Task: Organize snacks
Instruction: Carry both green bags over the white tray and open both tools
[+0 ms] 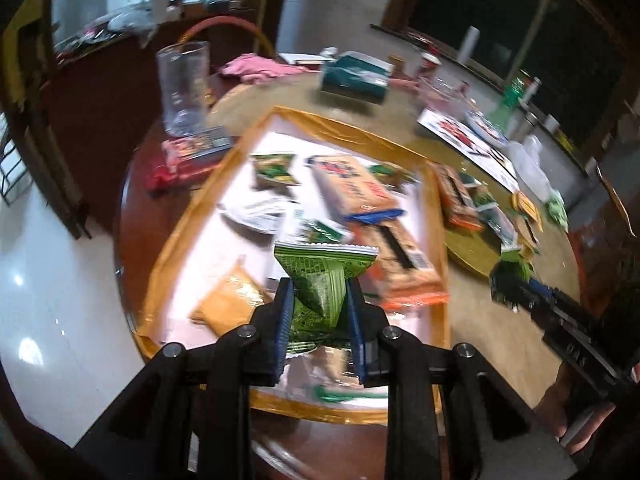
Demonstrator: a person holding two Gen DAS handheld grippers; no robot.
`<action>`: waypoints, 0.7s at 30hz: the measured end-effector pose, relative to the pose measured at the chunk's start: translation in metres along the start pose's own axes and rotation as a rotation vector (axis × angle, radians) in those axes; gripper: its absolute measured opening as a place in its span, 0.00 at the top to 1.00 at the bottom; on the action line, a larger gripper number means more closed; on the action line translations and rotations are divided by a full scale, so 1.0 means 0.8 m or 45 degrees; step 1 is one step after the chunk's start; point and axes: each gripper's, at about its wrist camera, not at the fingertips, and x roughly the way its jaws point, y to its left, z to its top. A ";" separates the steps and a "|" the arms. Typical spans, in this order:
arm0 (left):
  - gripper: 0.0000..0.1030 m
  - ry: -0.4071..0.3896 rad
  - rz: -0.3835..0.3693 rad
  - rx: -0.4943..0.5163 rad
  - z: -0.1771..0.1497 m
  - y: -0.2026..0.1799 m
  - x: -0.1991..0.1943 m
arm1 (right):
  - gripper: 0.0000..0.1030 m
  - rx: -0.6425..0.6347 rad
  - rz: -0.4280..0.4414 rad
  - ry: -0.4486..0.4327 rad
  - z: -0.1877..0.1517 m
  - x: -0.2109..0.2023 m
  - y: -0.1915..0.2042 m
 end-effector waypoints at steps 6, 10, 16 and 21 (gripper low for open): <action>0.73 0.005 0.000 -0.082 0.010 0.043 0.008 | 0.78 0.041 -0.039 0.060 0.052 0.070 0.001; 0.73 0.021 -0.028 -0.144 0.017 0.068 0.016 | 0.78 0.031 -0.089 0.107 0.073 0.108 0.002; 0.73 0.047 -0.034 -0.130 0.029 0.074 0.038 | 0.77 0.072 -0.117 0.165 0.079 0.139 -0.006; 0.70 0.060 0.000 -0.083 0.032 0.067 0.057 | 0.75 0.065 -0.123 0.161 0.079 0.142 0.002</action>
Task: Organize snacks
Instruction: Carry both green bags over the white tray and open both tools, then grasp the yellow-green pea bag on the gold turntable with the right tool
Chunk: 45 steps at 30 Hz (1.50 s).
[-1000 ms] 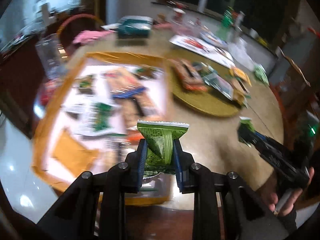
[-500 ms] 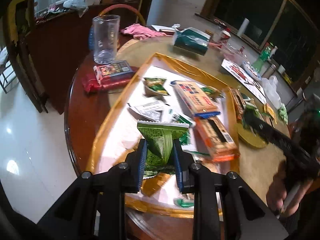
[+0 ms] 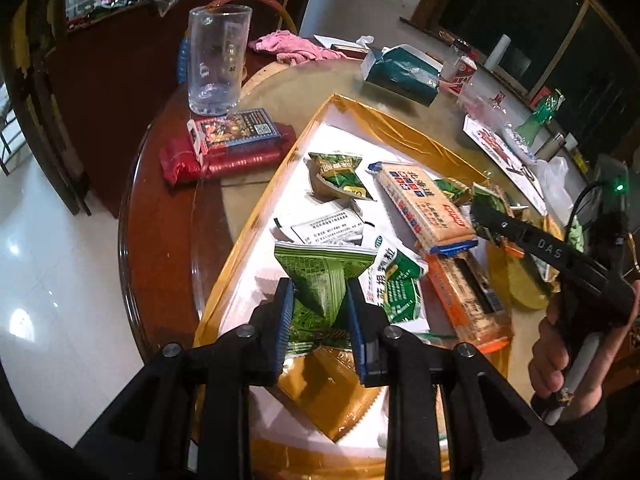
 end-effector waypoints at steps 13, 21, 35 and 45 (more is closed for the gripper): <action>0.33 -0.113 0.039 0.081 -0.026 -0.042 -0.039 | 0.39 0.124 0.146 -0.127 -0.030 -0.084 -0.052; 0.26 -0.111 -0.129 0.286 -0.048 -0.138 -0.055 | 0.39 0.238 0.143 -0.115 -0.094 -0.130 -0.128; 0.26 -0.004 -0.221 0.467 -0.086 -0.233 -0.044 | 0.39 0.286 0.018 -0.136 -0.105 -0.172 -0.244; 0.26 -0.026 -0.213 0.472 -0.095 -0.234 -0.052 | 0.39 0.162 -0.050 0.022 -0.042 -0.122 -0.290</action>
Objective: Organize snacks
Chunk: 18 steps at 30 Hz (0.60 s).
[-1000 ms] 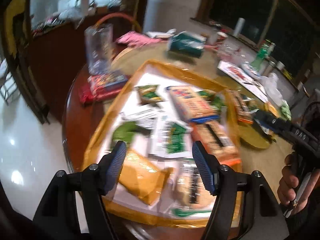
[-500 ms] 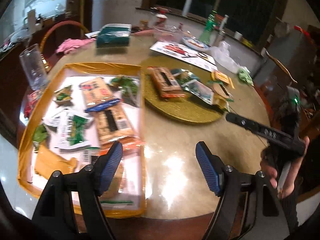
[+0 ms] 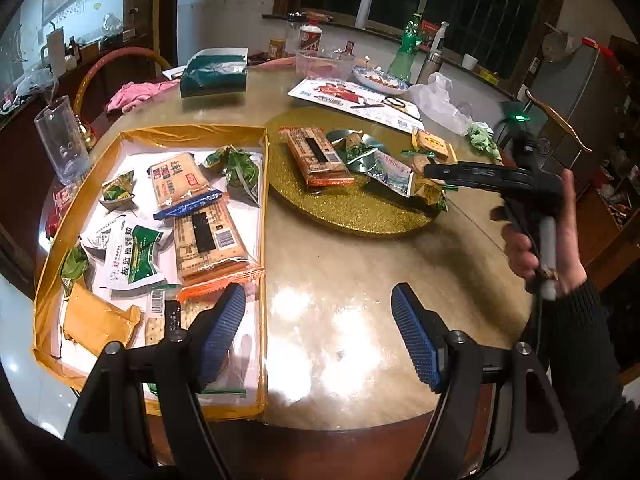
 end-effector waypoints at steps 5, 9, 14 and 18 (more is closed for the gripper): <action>0.26 0.013 -0.003 -0.023 0.000 0.005 0.003 | 0.50 -0.112 0.010 0.124 -0.016 0.022 0.011; 0.26 0.018 0.007 -0.029 0.000 0.009 0.009 | 0.63 -0.182 -0.033 0.138 -0.033 0.020 0.028; 0.26 0.008 0.003 -0.020 0.001 0.006 0.011 | 0.75 -0.097 -0.062 0.132 -0.032 0.020 0.025; 0.26 0.028 -0.004 -0.010 0.000 -0.001 0.015 | 0.76 -0.011 -0.102 0.112 -0.045 0.011 0.027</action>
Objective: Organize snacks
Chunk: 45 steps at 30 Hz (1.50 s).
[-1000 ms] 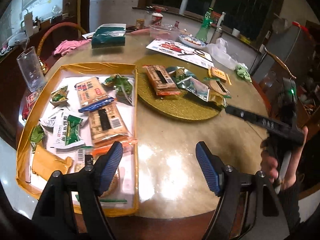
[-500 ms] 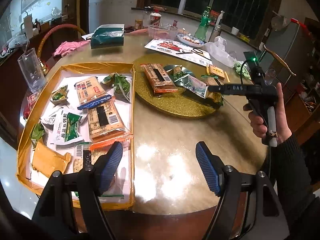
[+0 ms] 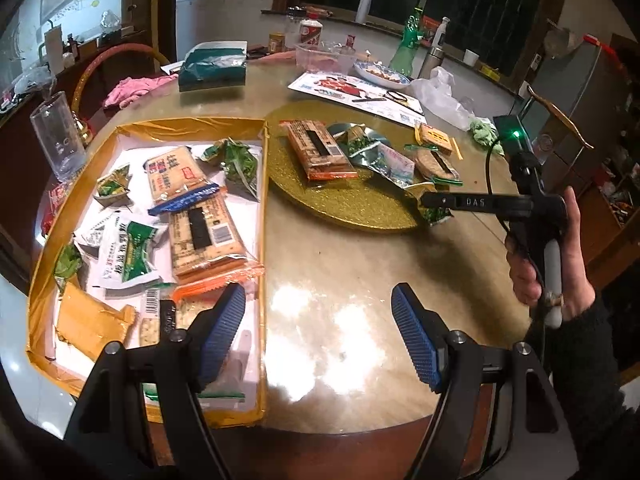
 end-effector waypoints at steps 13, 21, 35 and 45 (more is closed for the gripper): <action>0.26 0.073 -0.066 0.170 0.042 -0.065 0.059 | 0.76 0.340 -0.086 -0.250 -0.115 -0.063 -0.021; 0.26 0.202 -0.042 0.187 0.108 -0.102 0.159 | 0.76 0.469 -0.088 -0.357 -0.111 -0.060 -0.036; 0.30 0.351 0.051 0.199 0.189 -0.136 0.284 | 0.76 0.461 -0.094 -0.400 -0.119 -0.058 -0.037; 0.82 0.337 -0.028 0.093 0.152 -0.123 0.252 | 0.76 0.438 -0.117 -0.399 -0.119 -0.058 -0.033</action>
